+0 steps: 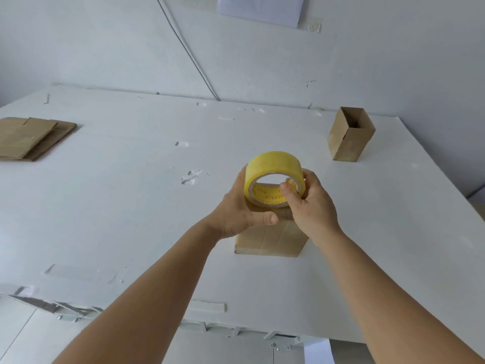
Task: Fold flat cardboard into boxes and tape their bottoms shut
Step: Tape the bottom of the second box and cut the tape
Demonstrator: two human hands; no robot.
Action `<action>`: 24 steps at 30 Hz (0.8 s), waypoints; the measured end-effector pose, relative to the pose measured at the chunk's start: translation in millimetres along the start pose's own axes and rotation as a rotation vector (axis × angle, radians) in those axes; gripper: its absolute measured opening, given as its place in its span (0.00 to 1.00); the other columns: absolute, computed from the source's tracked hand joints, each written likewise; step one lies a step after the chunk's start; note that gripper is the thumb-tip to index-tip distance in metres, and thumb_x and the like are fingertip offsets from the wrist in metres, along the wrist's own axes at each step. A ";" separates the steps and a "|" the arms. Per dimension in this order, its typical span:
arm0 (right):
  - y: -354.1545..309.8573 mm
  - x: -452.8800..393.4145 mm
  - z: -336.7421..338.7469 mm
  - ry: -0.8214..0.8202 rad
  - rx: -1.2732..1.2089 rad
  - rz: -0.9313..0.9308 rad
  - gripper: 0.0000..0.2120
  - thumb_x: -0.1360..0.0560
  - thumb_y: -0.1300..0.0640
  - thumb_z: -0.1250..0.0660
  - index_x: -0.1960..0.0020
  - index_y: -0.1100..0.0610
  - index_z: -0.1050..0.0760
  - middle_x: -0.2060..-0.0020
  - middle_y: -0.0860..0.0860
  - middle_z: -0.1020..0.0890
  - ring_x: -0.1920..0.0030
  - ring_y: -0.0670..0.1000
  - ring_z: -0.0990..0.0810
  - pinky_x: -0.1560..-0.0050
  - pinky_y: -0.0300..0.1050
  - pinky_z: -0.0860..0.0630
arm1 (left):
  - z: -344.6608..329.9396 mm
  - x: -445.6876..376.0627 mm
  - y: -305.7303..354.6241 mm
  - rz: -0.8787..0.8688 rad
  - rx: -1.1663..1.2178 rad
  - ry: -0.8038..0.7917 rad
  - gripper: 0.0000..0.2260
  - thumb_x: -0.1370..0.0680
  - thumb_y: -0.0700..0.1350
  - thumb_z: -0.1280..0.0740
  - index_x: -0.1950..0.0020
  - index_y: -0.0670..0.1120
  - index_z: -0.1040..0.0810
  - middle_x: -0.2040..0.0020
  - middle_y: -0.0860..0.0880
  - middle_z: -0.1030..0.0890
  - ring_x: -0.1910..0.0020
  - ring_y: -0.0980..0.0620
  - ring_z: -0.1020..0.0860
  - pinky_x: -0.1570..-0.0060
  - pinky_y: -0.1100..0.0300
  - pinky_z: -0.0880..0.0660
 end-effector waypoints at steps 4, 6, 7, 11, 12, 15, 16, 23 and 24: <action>3.0 -4.4 -1.4 -0.120 -0.193 -0.067 0.16 0.27 0.43 0.33 0.41 0.45 0.29 0.52 0.44 0.19 0.50 0.46 0.20 0.48 0.46 0.24 | -0.1 -5.9 -9.3 0.005 -0.148 0.080 0.42 0.44 0.59 0.20 0.34 0.60 0.37 0.41 0.65 0.25 0.38 0.61 0.27 0.40 0.60 0.29; 1.5 -6.1 1.6 -0.154 -0.279 -0.067 0.14 0.27 0.46 0.31 0.44 0.47 0.27 0.54 0.43 0.19 0.51 0.44 0.20 0.49 0.44 0.24 | 4.2 -7.1 -10.0 0.025 -0.283 0.121 0.44 0.48 0.67 0.23 0.36 0.57 0.35 0.41 0.56 0.25 0.39 0.53 0.27 0.39 0.53 0.29; 0.6 -7.1 4.2 -0.160 -0.317 -0.059 0.13 0.28 0.48 0.30 0.45 0.47 0.26 0.55 0.42 0.19 0.52 0.42 0.20 0.50 0.42 0.25 | 6.6 -8.6 -9.5 0.036 -0.365 0.128 0.46 0.48 0.69 0.25 0.34 0.55 0.34 0.39 0.52 0.26 0.38 0.50 0.28 0.38 0.49 0.30; 0.3 -15.7 25.5 -0.141 -0.425 -0.054 0.09 0.28 0.52 0.29 0.49 0.47 0.25 0.55 0.45 0.20 0.52 0.47 0.21 0.51 0.43 0.24 | 9.4 -9.3 -6.1 0.084 -0.616 0.073 0.52 0.45 0.71 0.29 0.26 0.53 0.39 0.32 0.51 0.33 0.32 0.49 0.35 0.32 0.47 0.36; 1.0 -18.9 34.3 -0.131 -0.456 -0.050 0.09 0.28 0.54 0.28 0.49 0.47 0.25 0.55 0.47 0.21 0.54 0.47 0.22 0.52 0.43 0.25 | 9.6 -8.6 -5.8 0.099 -0.649 0.068 0.53 0.45 0.71 0.29 0.25 0.53 0.40 0.30 0.52 0.35 0.31 0.50 0.37 0.31 0.47 0.38; 5.9 -28.4 61.2 -0.150 -0.500 -0.037 0.12 0.29 0.59 0.27 0.51 0.46 0.24 0.59 0.48 0.23 0.59 0.46 0.24 0.54 0.44 0.27 | 9.4 -8.9 -6.4 0.141 -0.694 0.072 0.55 0.45 0.73 0.31 0.24 0.51 0.43 0.30 0.52 0.38 0.30 0.50 0.39 0.29 0.49 0.41; 7.6 -29.9 66.4 -0.179 -0.495 -0.028 0.13 0.30 0.60 0.26 0.51 0.45 0.23 0.61 0.47 0.23 0.60 0.46 0.24 0.55 0.44 0.27 | 8.9 -9.1 -5.7 0.146 -0.699 0.067 0.56 0.46 0.74 0.33 0.23 0.51 0.43 0.30 0.52 0.38 0.30 0.50 0.39 0.29 0.49 0.41; 9.2 -35.6 75.5 -0.204 -0.444 0.002 0.14 0.34 0.40 0.30 0.52 0.44 0.23 0.67 0.35 0.22 0.63 0.35 0.24 0.59 0.30 0.30 | 10.4 -7.5 -4.5 0.159 -0.710 0.058 0.57 0.47 0.75 0.34 0.23 0.52 0.45 0.31 0.54 0.39 0.31 0.51 0.39 0.29 0.47 0.40; 10.0 -36.7 78.7 -0.166 -0.419 0.009 0.12 0.31 0.39 0.33 0.53 0.44 0.22 0.67 0.34 0.21 0.63 0.33 0.24 0.59 0.29 0.30 | 10.0 -8.0 -4.2 0.160 -0.711 0.054 0.57 0.46 0.75 0.34 0.23 0.52 0.46 0.31 0.54 0.39 0.31 0.52 0.39 0.29 0.47 0.41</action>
Point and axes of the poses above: each hand's wrist, its own x-axis away from the middle knuckle, its own z-axis out of the back of the hand, y = z × x, the point moved 4 cm from there along -x, towards the middle knuckle
